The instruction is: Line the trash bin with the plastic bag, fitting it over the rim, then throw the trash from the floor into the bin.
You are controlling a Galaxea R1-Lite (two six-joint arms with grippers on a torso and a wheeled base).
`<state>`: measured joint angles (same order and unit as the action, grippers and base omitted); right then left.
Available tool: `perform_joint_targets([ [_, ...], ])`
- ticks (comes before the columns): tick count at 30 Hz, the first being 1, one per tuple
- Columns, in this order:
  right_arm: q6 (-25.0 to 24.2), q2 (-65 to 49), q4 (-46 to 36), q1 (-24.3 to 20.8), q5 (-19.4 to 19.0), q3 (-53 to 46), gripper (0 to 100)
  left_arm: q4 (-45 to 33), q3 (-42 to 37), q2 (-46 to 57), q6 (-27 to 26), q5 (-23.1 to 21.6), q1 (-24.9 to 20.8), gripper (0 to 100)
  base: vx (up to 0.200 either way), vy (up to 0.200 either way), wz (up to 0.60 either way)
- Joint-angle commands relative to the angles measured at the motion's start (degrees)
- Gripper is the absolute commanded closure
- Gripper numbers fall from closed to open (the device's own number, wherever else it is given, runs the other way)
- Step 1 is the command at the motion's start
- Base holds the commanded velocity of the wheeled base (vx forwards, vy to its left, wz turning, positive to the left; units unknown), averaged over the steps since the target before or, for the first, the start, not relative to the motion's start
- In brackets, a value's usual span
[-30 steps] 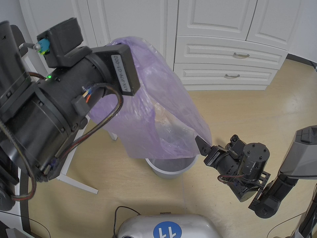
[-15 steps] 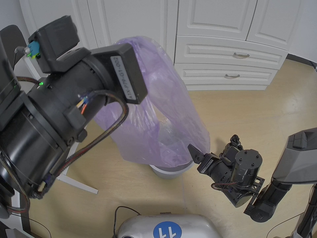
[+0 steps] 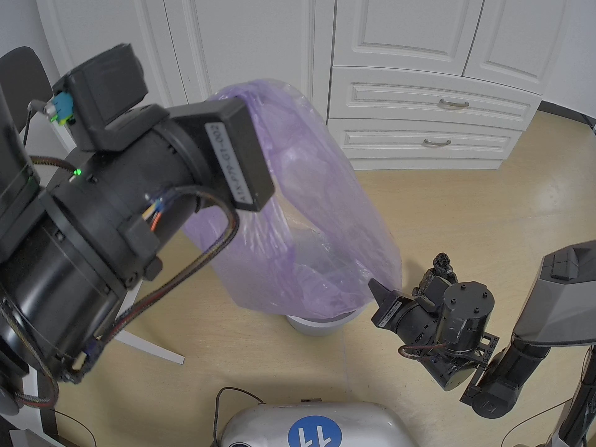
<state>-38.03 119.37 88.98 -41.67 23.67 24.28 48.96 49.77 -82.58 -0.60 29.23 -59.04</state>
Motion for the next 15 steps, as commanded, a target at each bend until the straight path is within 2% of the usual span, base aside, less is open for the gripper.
perform_joint_targets([
  [1,0.51,-1.25,1.02,0.53,-1.17,-2.57,100,0.09,-3.19,2.33,1.83,0.03,0.33,100,0.0,0.0,0.0],
  [3,0.59,-1.51,1.02,0.71,-1.61,-2.75,100,0.09,-4.42,3.21,2.18,0.03,0.33,100,0.0,0.0,0.0],
  [5,0.86,-3.09,1.02,1.85,-2.05,-2.66,100,0.17,-9.17,5.94,2.27,-0.05,0.24,100,0.0,0.0,0.0],
  [10,3.58,-8.1,1.02,4.67,-3.02,-4.68,100,0.26,-11.98,8.05,2.62,0.12,1.21,100,0.0,0.0,0.0],
  [15,3.76,-14.78,1.02,8.27,-6.71,-6.62,100,0.0,-14.97,9.01,2.27,0.83,3.84,100,0.0,0.0,0.0],
])
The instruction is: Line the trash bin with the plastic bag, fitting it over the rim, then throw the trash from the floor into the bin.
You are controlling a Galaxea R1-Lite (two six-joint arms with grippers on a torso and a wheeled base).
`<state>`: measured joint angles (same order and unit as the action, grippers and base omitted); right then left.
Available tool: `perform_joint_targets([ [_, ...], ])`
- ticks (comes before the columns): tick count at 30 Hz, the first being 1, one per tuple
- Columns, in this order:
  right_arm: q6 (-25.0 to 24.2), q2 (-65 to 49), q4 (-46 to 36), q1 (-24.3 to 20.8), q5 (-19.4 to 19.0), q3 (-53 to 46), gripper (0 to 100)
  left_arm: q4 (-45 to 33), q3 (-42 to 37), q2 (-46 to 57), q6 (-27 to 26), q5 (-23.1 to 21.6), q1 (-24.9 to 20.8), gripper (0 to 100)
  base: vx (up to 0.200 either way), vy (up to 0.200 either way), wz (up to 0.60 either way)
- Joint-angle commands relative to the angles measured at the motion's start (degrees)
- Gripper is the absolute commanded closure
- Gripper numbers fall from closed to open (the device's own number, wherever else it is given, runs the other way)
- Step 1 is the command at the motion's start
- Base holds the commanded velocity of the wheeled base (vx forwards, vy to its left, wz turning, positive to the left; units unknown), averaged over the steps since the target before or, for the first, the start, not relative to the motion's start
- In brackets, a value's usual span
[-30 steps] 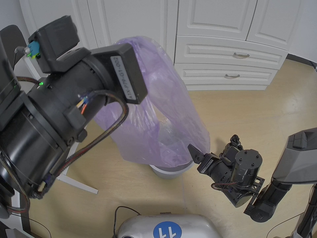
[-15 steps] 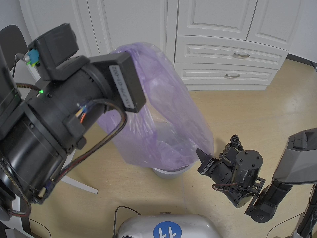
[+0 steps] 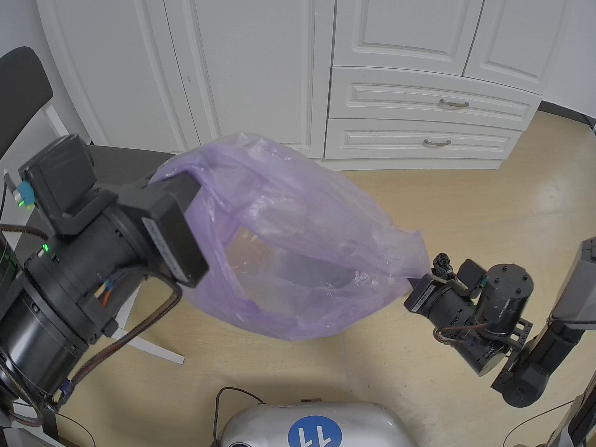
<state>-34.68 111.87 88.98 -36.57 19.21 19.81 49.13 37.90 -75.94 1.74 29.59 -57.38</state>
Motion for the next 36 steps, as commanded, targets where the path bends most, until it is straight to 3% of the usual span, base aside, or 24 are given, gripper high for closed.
perform_joint_targets([
  [1,1.11,-10.1,1.02,4.14,-3.74,-3.9,100,-0.44,-5.21,3.25,-0.07,1.44,3.33,100,0.0,0.0,0.0],
  [5,4.8,-16.6,1.02,5.46,-6.12,-8.65,100,0.09,-11.88,7.29,-2.18,5.13,6.58,100,0.0,0.0,0.0],
  [10,6.38,-21.17,1.02,5.46,-8.05,-10.67,100,-2.02,-17.86,15.73,-3.5,6.8,7.02,100,0.0,0.0,0.0],
  [14,6.65,-22.4,0.93,5.28,-8.23,-10.67,100,-2.28,-23.57,19.86,-3.5,6.62,12.82,100,0.0,0.0,0.0],
  [23,6.65,-22.66,0.58,5.46,-8.93,-10.76,100,-2.19,-23.31,19.07,-2.8,6.01,15.72,100,0.0,0.0,0.0],
  [31,6.65,-23.28,-0.3,5.81,-9.46,-10.32,100,-2.19,-22.78,14.85,0.28,-1.73,15.72,100,0.0,0.0,0.0],
  [36,7.0,-22.58,-0.3,6.34,-9.46,-10.41,100,-2.11,-20.76,13.01,0.37,-3.66,15.81,100,0.0,0.0,0.0],
])
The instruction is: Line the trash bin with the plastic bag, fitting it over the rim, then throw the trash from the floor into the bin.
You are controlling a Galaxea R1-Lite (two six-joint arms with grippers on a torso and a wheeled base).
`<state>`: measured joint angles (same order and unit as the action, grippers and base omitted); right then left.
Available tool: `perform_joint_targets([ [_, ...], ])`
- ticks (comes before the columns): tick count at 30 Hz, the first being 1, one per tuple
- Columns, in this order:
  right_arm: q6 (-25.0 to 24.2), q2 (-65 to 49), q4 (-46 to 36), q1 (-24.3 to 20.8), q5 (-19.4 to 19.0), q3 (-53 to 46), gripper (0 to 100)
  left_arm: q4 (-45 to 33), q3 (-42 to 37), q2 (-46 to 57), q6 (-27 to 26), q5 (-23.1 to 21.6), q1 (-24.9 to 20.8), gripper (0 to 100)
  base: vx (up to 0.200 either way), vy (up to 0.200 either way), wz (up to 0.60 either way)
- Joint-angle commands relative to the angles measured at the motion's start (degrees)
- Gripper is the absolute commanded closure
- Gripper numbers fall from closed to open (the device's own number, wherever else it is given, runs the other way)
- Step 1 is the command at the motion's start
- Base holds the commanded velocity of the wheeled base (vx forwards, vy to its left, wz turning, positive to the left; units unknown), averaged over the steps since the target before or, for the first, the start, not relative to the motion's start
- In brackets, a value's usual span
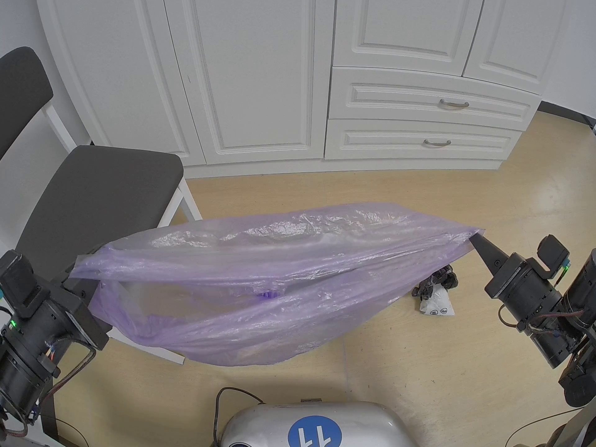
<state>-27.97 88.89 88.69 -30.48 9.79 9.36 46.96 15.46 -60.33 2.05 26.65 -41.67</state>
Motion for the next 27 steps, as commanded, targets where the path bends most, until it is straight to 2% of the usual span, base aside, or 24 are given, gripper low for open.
perform_joint_targets([
  [1,0.89,0.49,0.0,0.33,-0.03,-0.05,100,-0.02,2.47,-2.95,0.15,-1.16,0.18,100,0.0,0.0,0.0],
  [5,2.74,0.84,0.0,0.51,0.05,-0.22,100,-0.02,4.93,-4.27,0.06,-3.09,0.53,100,0.0,0.0,0.0],
  [6,3.62,0.49,0.0,0.51,0.05,-0.31,100,0.06,6.87,-5.67,0.15,-4.94,1.33,100,0.0,0.0,0.0],
  [13,5.03,-0.74,0.0,0.51,0.05,-0.84,100,1.21,10.29,-10.86,1.47,-9.42,5.81,100,0.0,0.0,0.0],
  [18,6.61,-1.62,-0.09,1.3,-0.03,-0.84,100,1.38,7.57,-9.45,1.82,-8.98,5.28,100,0.0,0.0,0.0],
  [21,7.05,-2.32,-0.09,1.38,-0.03,-1.1,100,1.91,8.98,-7.34,1.47,-9.25,4.05,100,0.0,0.0,0.0],
  [27,7.14,-3.82,-1.41,1.38,-0.03,-1.1,100,2.17,12.05,-13.58,1.82,-9.86,3.35,100,0.0,0.0,0.0],
])
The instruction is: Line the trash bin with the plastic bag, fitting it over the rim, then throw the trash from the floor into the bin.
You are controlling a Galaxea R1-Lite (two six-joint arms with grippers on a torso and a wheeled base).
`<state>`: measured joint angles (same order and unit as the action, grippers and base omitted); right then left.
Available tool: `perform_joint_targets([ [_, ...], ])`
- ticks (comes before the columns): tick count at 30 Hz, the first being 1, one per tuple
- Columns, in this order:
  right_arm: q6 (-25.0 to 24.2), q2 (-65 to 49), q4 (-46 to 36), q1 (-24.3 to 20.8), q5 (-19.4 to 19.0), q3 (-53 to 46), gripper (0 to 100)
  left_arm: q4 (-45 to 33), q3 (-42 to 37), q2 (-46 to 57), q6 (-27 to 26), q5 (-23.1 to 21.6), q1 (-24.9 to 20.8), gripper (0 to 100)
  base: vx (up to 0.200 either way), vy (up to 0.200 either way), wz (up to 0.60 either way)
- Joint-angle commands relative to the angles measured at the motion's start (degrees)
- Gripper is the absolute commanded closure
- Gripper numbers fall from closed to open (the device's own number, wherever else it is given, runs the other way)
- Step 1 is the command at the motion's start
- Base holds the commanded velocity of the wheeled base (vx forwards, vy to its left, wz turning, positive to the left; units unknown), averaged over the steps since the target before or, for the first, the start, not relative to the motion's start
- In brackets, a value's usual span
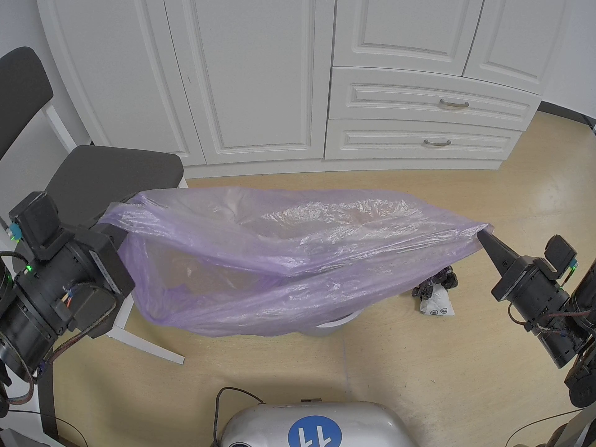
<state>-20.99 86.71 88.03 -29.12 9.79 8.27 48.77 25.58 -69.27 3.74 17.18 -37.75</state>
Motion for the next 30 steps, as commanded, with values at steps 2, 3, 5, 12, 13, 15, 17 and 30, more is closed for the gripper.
perform_joint_targets([
  [2,0.25,-1.63,-1.28,0.03,0.05,0.17,100,1.32,3.6,-7.9,0.39,-0.48,-0.57,100,0.0,0.0,0.0],
  [3,0.25,-1.55,-1.37,-0.06,0.05,0.17,100,1.94,4.31,-9.57,0.48,-0.57,-0.48,100,0.0,0.0,0.0],
  [5,0.43,-1.28,-1.37,0.03,0.05,0.08,100,2.73,5.45,-11.86,0.56,-0.65,-0.13,100,0.0,0.0,0.0],
  [12,1.66,-1.46,-1.46,1.09,0.05,0.26,100,14.68,6.24,-20.56,0.48,-0.65,3.56,100,0.0,0.0,0.0],
  [13,2.01,-1.55,-1.46,1.17,0.05,0.17,100,15.21,5.71,-20.21,0.39,-0.83,3.83,100,0.0,0.0,0.0],
  [15,2.27,-1.81,-1.46,1.17,0.05,0.08,100,15.65,5.45,-18.98,0.48,-0.92,3.56,100,0.0,0.0,0.0],
  [17,2.54,-1.81,-1.46,1.17,-0.03,0.17,100,15.47,6.59,-17.22,0.39,-0.92,1.98,100,0.0,0.0,0.0],
  [30,4.12,-3.3,-1.54,1.09,0.05,0.17,100,15.65,22.32,-29.35,2.23,-3.11,0.14,100,0.0,0.0,0.0],
])
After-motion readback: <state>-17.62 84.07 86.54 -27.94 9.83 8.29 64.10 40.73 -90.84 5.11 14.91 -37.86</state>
